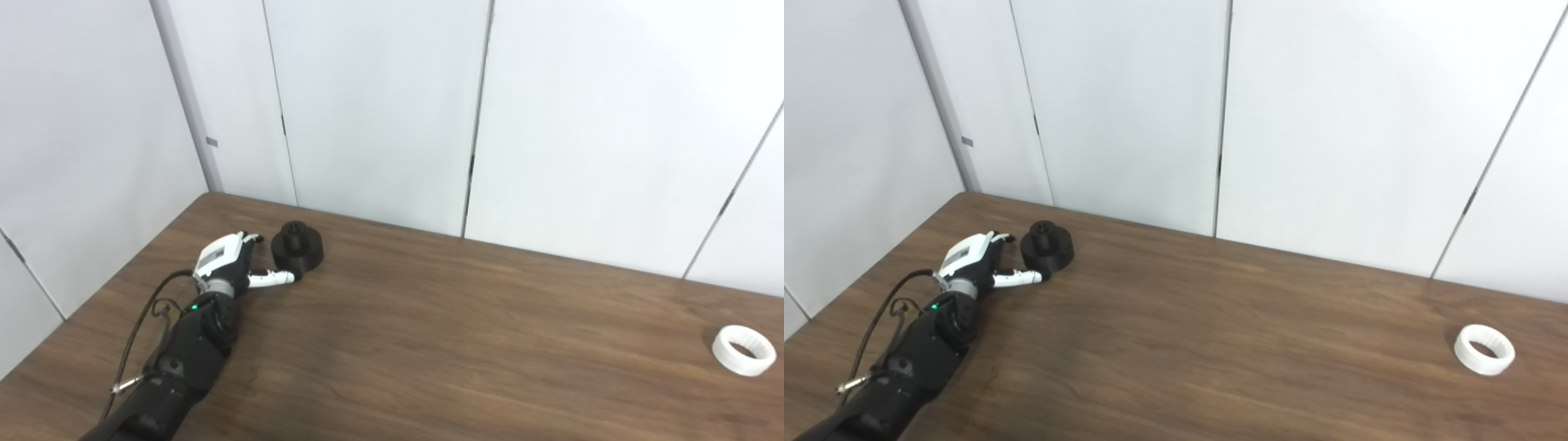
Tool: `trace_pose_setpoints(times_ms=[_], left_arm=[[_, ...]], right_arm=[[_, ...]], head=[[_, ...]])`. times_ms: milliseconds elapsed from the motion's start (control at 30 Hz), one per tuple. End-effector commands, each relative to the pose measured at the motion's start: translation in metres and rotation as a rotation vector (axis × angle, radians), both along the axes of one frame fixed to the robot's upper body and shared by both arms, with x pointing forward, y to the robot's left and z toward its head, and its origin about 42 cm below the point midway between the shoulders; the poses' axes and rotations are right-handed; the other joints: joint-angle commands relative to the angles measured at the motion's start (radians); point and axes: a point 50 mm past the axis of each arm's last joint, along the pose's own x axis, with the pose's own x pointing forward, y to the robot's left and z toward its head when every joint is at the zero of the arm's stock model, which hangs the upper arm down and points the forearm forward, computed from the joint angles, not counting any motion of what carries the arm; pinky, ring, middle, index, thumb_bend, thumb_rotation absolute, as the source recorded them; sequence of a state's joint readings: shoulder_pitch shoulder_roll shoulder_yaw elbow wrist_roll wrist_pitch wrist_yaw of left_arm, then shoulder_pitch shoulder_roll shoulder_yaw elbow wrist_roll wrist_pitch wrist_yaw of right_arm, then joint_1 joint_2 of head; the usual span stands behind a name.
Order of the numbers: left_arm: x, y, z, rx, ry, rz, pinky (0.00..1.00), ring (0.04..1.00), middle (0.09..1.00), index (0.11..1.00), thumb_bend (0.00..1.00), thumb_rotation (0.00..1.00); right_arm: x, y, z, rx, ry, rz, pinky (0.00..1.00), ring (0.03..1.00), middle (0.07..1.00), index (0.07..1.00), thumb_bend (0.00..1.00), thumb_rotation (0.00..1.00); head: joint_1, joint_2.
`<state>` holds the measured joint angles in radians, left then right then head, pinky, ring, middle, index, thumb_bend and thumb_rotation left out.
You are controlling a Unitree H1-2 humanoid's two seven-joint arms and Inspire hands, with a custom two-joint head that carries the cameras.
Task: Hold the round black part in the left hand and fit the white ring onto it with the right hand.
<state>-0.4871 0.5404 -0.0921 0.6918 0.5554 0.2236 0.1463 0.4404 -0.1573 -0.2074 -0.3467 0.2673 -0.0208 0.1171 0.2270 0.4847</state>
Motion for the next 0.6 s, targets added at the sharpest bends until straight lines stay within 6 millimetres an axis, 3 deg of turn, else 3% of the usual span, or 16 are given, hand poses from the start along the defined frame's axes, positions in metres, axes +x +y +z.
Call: trace_pose_setpoints(times_ms=[0,567], left_arm=[[0.021,0.002,0.033,0.036,-0.086,-0.004,1.0,1.0,1.0,0.9,1.0,0.61],[0.031,-0.009,0.019,-0.039,-0.099,0.003,1.0,1.0,0.983,0.889,1.0,0.6]], right_arm=[[0.0,0.002,0.009,-0.006,-0.042,0.014,1.0,1.0,1.0,1.0,0.66,1.0],[0.0,0.002,0.008,-0.011,-0.048,0.014,1.0,1.0,1.0,1.0,0.68,1.0]], head=[[-0.001,0.003],[-0.01,0.005]])
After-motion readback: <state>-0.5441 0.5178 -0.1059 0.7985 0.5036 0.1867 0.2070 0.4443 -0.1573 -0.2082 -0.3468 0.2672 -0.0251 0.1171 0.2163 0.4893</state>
